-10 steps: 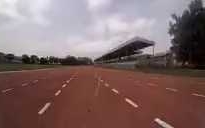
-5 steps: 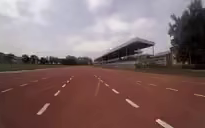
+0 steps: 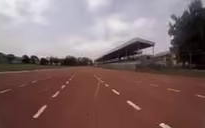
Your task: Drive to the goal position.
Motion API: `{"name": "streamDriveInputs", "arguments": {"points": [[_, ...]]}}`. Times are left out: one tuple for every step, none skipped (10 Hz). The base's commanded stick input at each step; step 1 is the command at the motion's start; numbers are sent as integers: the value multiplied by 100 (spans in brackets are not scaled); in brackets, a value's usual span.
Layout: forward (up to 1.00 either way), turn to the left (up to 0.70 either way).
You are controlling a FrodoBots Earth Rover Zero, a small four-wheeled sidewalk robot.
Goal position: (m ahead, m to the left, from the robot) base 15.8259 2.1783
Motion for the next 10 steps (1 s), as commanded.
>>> {"name": "streamDriveInputs", "arguments": {"points": [[45,0],[45,0],[45,0],[45,0],[45,0],[45,0],[45,0],[45,0],[45,0],[45,0]]}}
